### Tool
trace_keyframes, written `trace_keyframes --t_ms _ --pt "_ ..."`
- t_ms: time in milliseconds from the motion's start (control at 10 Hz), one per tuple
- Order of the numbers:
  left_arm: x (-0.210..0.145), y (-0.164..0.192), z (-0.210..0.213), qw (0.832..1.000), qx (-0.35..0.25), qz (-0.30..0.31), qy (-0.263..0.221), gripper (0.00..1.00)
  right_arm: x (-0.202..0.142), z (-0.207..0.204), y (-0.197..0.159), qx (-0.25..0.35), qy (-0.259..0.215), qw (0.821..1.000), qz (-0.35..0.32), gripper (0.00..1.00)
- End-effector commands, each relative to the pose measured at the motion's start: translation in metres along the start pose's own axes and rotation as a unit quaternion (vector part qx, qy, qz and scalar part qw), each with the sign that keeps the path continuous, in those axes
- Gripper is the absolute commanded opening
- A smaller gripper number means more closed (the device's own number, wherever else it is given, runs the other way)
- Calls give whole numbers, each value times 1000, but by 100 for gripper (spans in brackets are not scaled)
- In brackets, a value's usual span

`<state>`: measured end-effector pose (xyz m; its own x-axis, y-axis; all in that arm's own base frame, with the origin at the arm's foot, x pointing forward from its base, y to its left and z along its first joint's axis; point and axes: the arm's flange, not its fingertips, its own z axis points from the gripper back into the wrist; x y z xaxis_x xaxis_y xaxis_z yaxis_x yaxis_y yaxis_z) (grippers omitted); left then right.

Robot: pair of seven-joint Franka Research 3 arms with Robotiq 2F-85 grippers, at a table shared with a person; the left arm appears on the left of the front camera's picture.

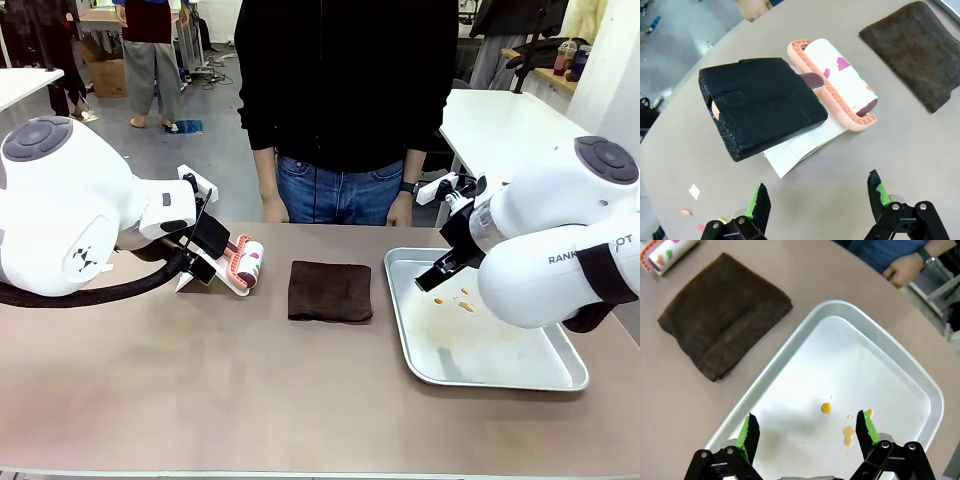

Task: Clean the surface of the table.
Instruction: Hold the Lint Roller with your left hand and the towel with your right hand.

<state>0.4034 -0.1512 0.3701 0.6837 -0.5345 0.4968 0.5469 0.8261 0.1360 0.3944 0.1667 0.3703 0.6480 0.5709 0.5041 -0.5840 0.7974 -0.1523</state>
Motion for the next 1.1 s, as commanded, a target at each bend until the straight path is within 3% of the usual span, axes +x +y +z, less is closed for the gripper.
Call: trace_keyframes --t_ms 0,300,400,500,800,1000 --pt "0 0 0 1000 0 0 0 100 0 0 0 0 0 1000 0 100" --pt "0 0 0 1000 0 0 0 100 0 0 0 0 0 1000 0 100" --pt "-4 4 8 999 -20 7 27 100 1 2 -2 17 29 999 -21 100" --pt "-9 9 17 997 -41 37 61 100 4 2 -7 60 71 992 -90 100" --pt "-18 27 60 976 -121 150 99 100 -9 27 -24 230 15 960 -160 100" --pt "-31 52 90 943 -217 243 64 100 -37 42 -39 348 -29 920 -180 100"
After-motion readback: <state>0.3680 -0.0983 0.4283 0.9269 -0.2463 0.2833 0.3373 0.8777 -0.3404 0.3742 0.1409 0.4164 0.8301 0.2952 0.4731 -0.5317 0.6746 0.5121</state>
